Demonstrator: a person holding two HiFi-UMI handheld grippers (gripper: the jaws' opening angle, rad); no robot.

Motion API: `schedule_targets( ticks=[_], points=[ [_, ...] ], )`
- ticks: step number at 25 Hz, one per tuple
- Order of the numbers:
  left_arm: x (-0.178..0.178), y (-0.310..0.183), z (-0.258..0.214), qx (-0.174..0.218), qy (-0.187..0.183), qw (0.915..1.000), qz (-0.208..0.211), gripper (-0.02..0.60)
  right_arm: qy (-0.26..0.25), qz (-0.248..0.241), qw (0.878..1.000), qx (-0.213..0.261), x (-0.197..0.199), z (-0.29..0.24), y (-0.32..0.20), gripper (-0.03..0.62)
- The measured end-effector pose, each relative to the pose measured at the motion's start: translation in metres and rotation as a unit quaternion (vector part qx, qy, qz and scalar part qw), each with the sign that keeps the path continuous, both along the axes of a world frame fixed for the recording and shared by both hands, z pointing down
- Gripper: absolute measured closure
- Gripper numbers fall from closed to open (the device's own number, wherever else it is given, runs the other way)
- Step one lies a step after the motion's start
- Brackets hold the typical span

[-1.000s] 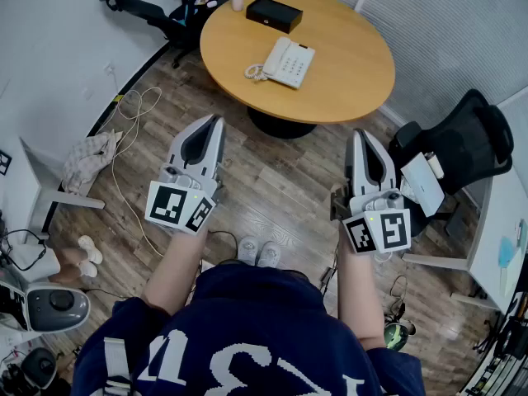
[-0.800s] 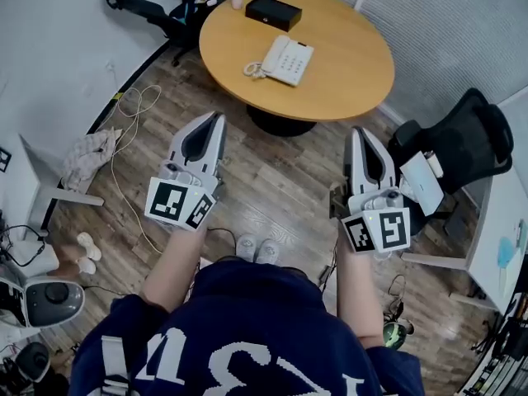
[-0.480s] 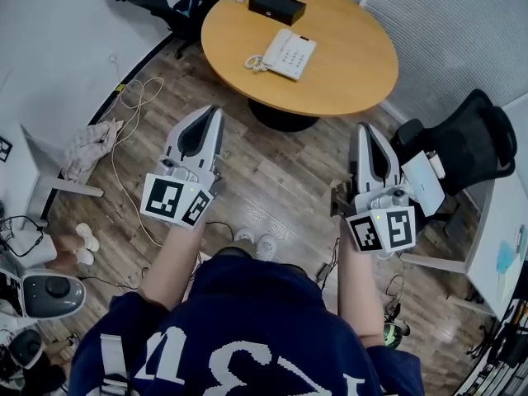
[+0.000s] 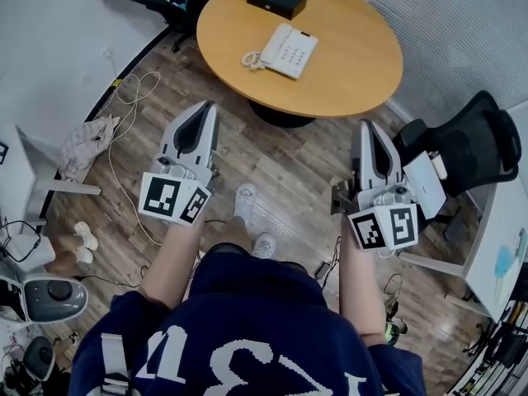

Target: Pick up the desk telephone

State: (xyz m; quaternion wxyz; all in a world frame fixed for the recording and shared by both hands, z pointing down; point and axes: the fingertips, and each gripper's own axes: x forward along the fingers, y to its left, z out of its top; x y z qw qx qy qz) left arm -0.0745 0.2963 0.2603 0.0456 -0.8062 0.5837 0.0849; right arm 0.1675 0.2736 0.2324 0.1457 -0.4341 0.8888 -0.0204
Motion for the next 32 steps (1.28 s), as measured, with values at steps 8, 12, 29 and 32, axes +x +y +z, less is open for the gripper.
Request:
schedule_targets(
  ticks=[8, 12, 29, 32],
  points=[
    [-0.034, -0.096, -0.002, 0.007, -0.002, 0.9998, 0.018, 0.565, -0.004, 0.009, 1.0, 0.022, -0.036, -0.008, -0.085, 0.566],
    [-0.053, -0.146, -0.014, 0.02, -0.007, 0.9993, 0.032, 0.565, -0.05, 0.026, 0.996, 0.063, -0.047, -0.027, -0.12, 0.565],
    [-0.058, -0.263, 0.013, -0.007, -0.007, 0.9972, 0.074, 0.565, -0.047, 0.024, 0.998, 0.021, -0.073, 0.003, -0.23, 0.564],
    [-0.059, -0.291, 0.016, -0.008, -0.001, 0.9978, 0.066, 0.564, -0.055, 0.005, 0.998, 0.025, -0.074, 0.005, -0.26, 0.563]
  ],
)
